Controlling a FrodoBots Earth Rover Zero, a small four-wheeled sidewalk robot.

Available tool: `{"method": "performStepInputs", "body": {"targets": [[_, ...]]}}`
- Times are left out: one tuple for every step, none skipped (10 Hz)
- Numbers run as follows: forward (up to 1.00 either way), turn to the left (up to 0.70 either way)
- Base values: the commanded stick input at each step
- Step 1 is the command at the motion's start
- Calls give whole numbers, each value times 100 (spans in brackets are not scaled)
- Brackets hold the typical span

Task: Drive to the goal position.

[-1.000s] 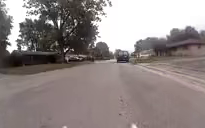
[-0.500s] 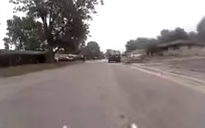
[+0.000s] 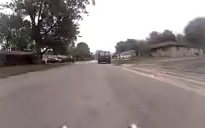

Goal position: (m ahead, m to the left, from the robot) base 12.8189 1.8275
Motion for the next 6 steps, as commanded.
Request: {"method": "performStepInputs", "body": {"targets": [[100,0],[100,0],[100,0],[100,0],[100,0],[100,0]]}}
